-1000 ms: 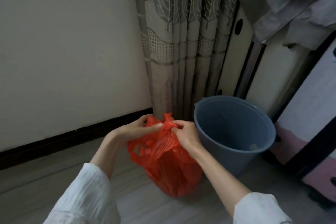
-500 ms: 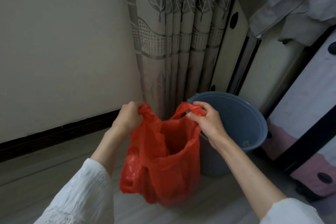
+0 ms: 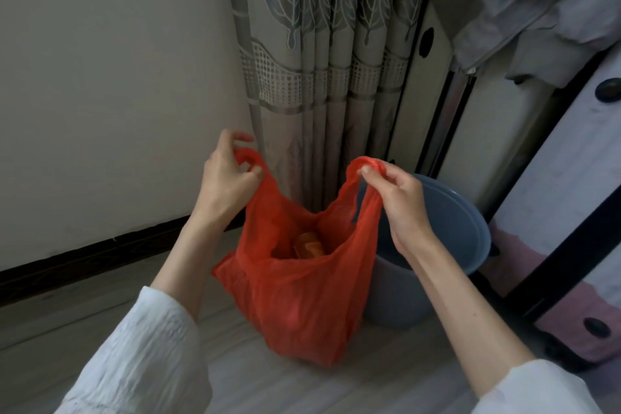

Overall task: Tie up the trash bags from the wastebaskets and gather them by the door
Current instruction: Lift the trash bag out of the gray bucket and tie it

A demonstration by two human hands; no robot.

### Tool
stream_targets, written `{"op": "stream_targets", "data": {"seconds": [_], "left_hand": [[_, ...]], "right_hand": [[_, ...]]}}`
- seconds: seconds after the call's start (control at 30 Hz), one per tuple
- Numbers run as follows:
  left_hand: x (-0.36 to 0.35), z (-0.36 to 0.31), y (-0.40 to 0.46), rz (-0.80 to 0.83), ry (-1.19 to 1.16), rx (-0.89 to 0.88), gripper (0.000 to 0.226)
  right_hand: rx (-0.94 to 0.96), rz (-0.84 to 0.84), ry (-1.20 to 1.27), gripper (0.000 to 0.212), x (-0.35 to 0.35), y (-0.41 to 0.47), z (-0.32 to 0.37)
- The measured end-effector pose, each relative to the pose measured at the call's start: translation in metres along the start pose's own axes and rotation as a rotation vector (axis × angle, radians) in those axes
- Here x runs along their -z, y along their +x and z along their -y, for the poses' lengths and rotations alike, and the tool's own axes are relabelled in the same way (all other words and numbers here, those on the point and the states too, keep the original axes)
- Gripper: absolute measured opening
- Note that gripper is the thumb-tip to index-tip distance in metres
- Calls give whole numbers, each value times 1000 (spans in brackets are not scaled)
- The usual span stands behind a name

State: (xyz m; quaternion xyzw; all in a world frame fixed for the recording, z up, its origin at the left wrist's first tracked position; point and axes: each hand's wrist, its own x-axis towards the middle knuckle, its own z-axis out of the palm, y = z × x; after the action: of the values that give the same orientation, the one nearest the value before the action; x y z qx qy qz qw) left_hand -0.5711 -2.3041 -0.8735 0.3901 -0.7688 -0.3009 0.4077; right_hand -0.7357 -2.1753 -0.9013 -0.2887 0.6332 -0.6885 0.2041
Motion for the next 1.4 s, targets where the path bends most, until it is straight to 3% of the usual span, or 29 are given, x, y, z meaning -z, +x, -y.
{"op": "stream_targets", "data": {"seconds": [0.07,0.17,0.37,0.53,0.63,0.7,0.87,1.0,1.1,1.23,1.4], "left_hand": [[2,-4,-1,9,-1,-109,43],[7,-8,2,72,-35,-136,50],[15,-20,8,131,-254,-113,46],[12,-33,3,122,-369,-95,28],[11,-42,-2,216,-356,-133,28],[9,-48,-3,294,-320,-194,25],[3,-43,-5,459,-238,-228,24],[6,-15,0,423,-346,-105,23],[7,8,2,498,-239,-47,31],[-3,16,-6,683,-55,-57,32],[-14,10,-7,635,-55,-120,13]], "right_hand": [[37,71,147,9,-3,-5,4],[126,156,114,12,-9,-10,0],[121,306,-30,82,-12,-9,-12],[54,368,-215,106,-20,-15,-13],[-43,473,-293,119,-39,-21,-18],[-47,528,-296,107,-53,-27,-24],[-118,502,-96,11,-72,-37,-25],[-331,482,92,27,-65,-34,-29],[-451,530,207,26,-50,-27,-30],[-407,509,168,33,-40,-24,-27],[-409,545,123,52,-37,-22,-25]]}}
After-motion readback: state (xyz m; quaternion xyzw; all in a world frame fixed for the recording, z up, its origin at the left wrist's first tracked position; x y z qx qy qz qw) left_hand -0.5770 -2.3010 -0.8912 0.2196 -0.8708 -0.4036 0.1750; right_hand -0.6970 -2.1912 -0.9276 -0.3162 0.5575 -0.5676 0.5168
